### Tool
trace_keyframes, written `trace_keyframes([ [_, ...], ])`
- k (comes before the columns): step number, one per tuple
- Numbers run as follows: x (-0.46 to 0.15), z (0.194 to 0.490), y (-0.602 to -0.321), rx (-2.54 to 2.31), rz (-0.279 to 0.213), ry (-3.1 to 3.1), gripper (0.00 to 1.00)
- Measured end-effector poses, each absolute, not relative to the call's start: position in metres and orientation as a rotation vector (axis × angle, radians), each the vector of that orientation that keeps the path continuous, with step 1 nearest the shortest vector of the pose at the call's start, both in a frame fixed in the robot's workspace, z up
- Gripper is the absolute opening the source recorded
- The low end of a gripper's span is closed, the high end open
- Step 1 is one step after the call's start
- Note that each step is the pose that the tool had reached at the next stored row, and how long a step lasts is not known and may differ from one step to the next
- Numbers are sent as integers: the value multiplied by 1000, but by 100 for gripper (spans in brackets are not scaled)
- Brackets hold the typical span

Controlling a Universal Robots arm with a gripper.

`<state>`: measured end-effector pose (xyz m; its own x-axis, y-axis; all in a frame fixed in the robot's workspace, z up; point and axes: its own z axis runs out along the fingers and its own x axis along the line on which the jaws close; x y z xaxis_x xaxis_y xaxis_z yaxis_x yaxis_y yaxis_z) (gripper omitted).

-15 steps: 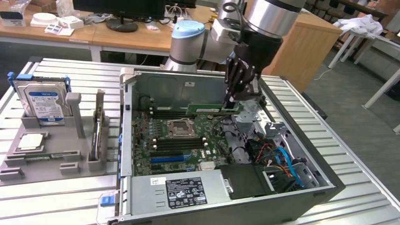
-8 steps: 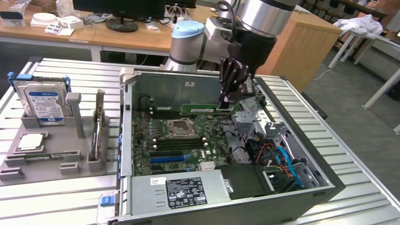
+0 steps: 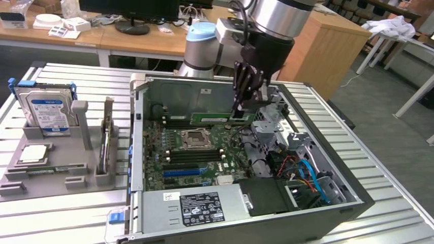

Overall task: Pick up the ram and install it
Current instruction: 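Pick up the ram and move it above insertion slot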

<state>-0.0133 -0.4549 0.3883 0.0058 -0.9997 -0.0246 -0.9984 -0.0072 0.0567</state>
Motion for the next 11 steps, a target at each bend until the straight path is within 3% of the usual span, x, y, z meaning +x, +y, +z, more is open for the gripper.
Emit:
trace_keyframes([
  [11, -22, 388, -455, 2212, -90, -2197, 12],
])
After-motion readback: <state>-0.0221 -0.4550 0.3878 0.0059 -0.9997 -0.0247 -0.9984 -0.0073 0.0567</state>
